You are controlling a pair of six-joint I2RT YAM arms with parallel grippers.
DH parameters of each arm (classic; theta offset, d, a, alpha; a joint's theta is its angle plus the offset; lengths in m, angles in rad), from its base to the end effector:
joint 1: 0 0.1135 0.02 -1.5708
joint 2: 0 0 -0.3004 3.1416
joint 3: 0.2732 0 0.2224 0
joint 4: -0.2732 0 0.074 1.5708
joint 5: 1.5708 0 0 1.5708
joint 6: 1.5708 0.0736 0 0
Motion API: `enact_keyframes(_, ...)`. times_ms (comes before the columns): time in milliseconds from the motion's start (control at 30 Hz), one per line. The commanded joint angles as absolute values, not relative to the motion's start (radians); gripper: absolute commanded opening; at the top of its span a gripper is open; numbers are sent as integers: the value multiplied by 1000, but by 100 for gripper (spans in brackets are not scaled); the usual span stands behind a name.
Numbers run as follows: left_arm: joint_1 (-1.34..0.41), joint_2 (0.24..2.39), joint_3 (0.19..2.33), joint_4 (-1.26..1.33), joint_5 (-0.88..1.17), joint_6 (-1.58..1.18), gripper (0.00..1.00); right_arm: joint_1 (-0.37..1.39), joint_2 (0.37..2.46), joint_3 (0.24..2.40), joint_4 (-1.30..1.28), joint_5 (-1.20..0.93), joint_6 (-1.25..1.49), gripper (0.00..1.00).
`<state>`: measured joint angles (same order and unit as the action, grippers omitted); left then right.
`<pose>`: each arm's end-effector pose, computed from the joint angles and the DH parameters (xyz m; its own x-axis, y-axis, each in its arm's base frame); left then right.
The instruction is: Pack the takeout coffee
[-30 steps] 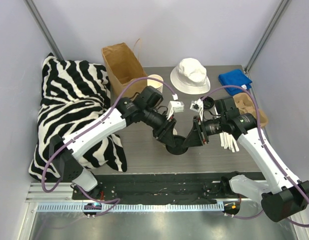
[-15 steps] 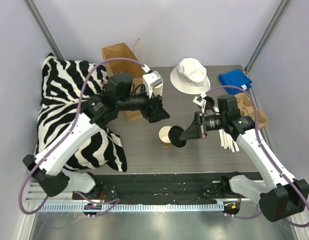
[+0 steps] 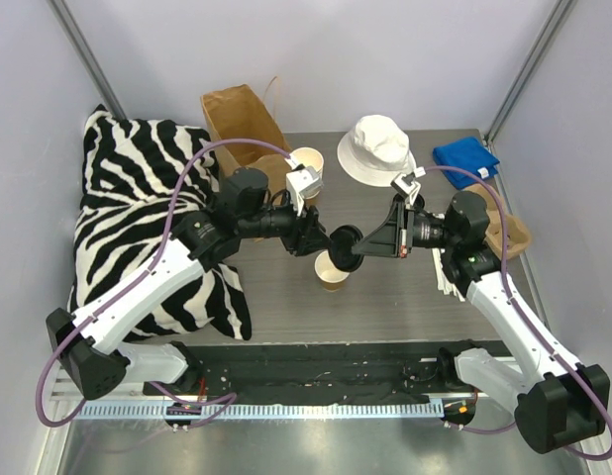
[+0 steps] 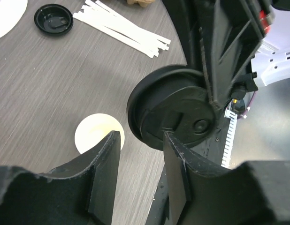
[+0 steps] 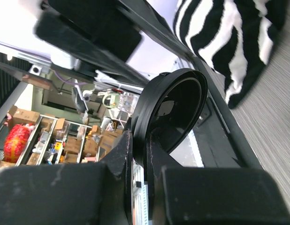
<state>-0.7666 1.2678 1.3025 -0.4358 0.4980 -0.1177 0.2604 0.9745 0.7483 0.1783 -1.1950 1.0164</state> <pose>0.1701 -0.2126 0.4135 -0.3880 0.2305 -0.8924 0.8868 0.3573 -0.2933 0.1508 0.1110 0.3677 -0.8680 0.0917 -0.4880 -0.4830 0.0712 0.8727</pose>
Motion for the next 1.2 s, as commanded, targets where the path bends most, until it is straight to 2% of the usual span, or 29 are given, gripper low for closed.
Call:
enact_keyframes(0,-770,1224,1295,-273,518,-159,43,259,966,752,388,-1200,1184,1)
enact_keyframes(267,-769,1218,1281,-216,549,-167,39,259,966,753,405,-1212,1186,1)
enact_keyframes(1000,-749,1232,1230,-176,623,-196,16,259,953,738,489,-1213,1258,1)
enact_keyframes(1100,-746,1239,1235,-170,630,-202,6,259,956,736,494,-1212,1261,1)
enact_keyframes(1133,-746,1238,1235,-169,630,-206,0,258,957,736,492,-1212,1259,1)
enact_keyframes(1167,-747,1239,1238,-172,629,-209,0,258,959,736,492,-1212,1259,1)
